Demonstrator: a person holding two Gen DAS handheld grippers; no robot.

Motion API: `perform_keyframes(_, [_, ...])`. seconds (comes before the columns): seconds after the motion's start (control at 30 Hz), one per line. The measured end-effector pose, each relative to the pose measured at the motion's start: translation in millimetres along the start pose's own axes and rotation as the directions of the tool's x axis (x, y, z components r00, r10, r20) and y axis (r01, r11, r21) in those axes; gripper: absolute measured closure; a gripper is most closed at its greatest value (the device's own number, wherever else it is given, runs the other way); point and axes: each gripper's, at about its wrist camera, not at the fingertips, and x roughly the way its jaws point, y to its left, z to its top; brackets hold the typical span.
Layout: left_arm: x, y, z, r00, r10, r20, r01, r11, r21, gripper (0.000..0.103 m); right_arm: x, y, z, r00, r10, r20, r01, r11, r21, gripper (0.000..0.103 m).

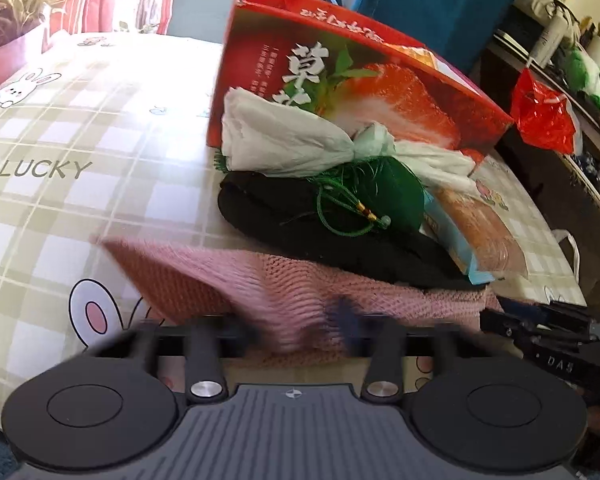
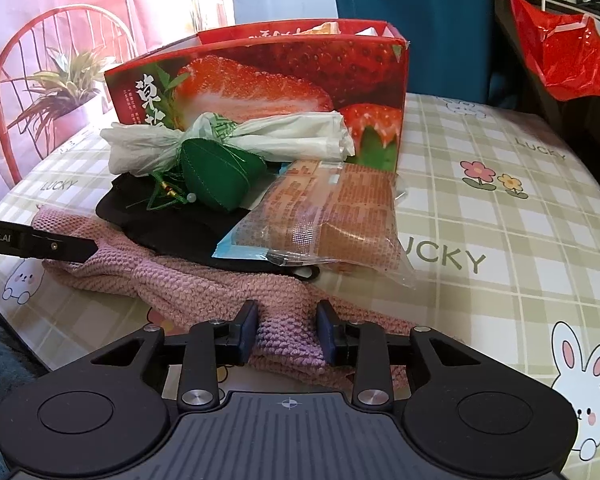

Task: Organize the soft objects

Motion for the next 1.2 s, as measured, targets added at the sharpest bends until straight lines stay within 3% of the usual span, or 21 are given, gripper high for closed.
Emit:
perform_keyframes(0.13, [-16,-12,-1,0.997,-0.016,0.078,0.011,0.998,0.068,0.092,-6,0,1,0.997,0.071,0.006,-0.071,0.997,0.011,0.092])
perform_keyframes(0.33, [-61,-27,8,0.967,-0.042,0.252,0.013,0.993,0.118,0.092,-54,-1,12,0.975,0.096,0.198,-0.099,0.995,0.002,0.093])
perform_keyframes(0.53, [-88,-40,25,0.938,-0.039,0.344,-0.013,0.989,0.146,0.092,-79,-3,32,0.94,0.118,0.321,-0.126,0.992,0.004,0.093])
perform_keyframes(0.7, [-99,-53,75,0.931,-0.046,0.361,-0.037,0.975,0.221,0.092,-82,-4,63,0.922,0.131,0.364,-0.13,0.991,-0.028,0.093])
perform_keyframes(0.9, [-97,-60,133,0.919,-0.069,0.389,-0.016,0.978,0.21,0.092,-69,-16,125,0.896,0.121,0.428,-0.125,0.992,-0.017,0.093])
perform_keyframes(0.97, [-89,-64,146,0.916,-0.051,0.399,-0.04,0.976,0.216,0.092,-60,-21,145,0.896,0.107,0.431,-0.109,0.994,-0.021,0.093])
perform_keyframes(1.2, [-45,-68,198,0.93,-0.003,0.368,-0.075,0.977,0.199,0.092,-18,-35,202,0.9,0.054,0.433,-0.059,0.998,-0.002,0.093])
